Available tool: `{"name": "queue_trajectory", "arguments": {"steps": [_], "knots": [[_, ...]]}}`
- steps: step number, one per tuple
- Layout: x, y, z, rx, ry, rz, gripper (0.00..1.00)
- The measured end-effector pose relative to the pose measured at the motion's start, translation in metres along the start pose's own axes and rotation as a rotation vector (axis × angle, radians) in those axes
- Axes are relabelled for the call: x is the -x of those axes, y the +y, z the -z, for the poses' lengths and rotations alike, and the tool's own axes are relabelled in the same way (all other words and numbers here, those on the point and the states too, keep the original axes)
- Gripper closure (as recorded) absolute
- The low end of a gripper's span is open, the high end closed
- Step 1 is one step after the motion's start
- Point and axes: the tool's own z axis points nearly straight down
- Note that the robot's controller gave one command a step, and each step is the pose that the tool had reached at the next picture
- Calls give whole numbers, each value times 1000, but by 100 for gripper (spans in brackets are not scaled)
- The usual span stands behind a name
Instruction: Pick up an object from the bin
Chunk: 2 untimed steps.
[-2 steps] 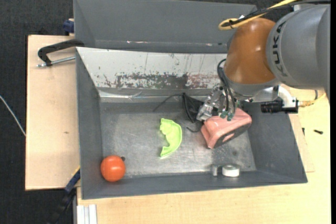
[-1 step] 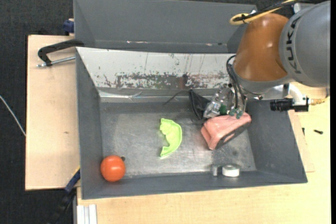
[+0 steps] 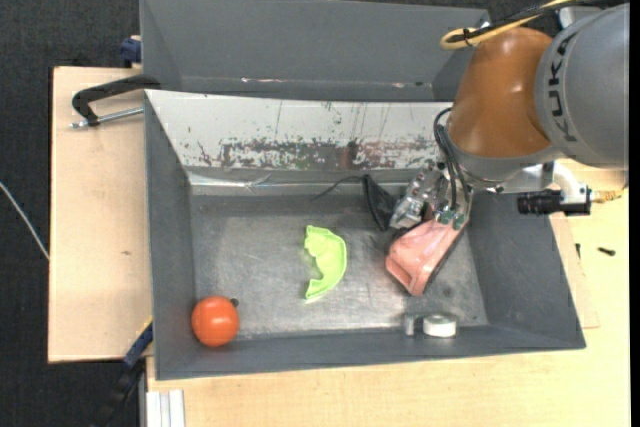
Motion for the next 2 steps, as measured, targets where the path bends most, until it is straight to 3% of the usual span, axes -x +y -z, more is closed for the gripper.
{"name": "queue_trajectory", "arguments": {"steps": [1,2], "knots": [[3,-11,89,1,-3,13,100],[3,-11,89,1,-3,13,100]]}}
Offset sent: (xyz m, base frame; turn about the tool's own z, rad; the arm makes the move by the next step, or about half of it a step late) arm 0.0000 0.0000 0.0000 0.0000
